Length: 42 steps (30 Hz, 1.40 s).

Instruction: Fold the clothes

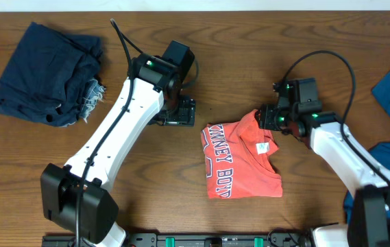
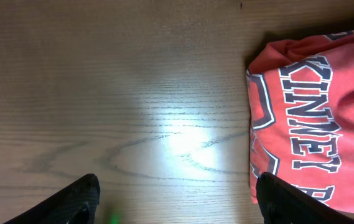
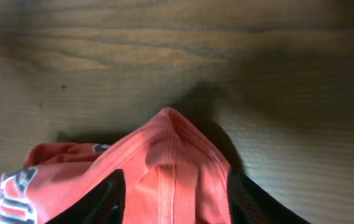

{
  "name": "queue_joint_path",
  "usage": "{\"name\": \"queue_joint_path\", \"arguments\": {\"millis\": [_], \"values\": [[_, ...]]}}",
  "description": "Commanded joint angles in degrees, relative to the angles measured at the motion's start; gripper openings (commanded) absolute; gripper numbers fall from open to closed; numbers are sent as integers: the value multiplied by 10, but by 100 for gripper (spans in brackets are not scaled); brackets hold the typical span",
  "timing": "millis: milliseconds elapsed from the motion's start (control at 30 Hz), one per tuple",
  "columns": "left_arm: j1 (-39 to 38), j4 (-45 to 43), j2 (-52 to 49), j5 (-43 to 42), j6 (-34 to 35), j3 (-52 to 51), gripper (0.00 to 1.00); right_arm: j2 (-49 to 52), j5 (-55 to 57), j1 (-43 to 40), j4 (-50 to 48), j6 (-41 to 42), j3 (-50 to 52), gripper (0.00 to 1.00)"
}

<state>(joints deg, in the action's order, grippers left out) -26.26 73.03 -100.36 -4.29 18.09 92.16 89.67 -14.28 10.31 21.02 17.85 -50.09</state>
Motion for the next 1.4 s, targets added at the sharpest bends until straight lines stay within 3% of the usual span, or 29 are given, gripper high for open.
{"name": "queue_joint_path", "arguments": {"millis": [0, 100, 133, 367, 400, 433, 467, 567, 667, 833, 933, 1033, 1367], "values": [[2, 0, -1, -3, -5, -2, 81, 17, -40, 1, -22, -14, -5, 41], [2, -5, -1, -3, -5, -2, 81, 17, -37, 0, -38, -14, -5, 8], [2, -6, -1, -3, -5, -2, 81, 17, -36, -1, -47, -11, -5, 1], [2, -14, -1, -2, -5, -2, 81, 6, -36, -55, -133, 19, -5, 1], [2, -15, -1, -2, -5, -2, 81, 6, -35, -63, -138, 19, -5, 13], [2, -15, -1, -2, -5, -2, 81, 6, -35, -71, -139, 18, -5, 36], [2, -16, -1, -2, -5, -2, 81, 6, -35, -78, -139, 18, -5, 51], [2, -16, -1, -2, -5, -2, 82, 6, -37, -98, -118, 19, -5, 57], [2, -16, -1, -2, -5, -2, 81, 3, -131, -106, -86, -12, -5, 42], [2, -16, -1, -2, -10, -2, 81, 2, -278, -75, 16, -80, -5, 37], [2, -19, -1, -2, -10, -2, 81, 4, -255, -40, 70, -109, -5, 29], [2, -22, -1, -2, -10, -2, 81, 9, -190, -9, 96, -108, -5, 30], [2, -22, -1, -2, -10, -2, 82, 57, -176, 37, 35, -98, -4, 25]]}}
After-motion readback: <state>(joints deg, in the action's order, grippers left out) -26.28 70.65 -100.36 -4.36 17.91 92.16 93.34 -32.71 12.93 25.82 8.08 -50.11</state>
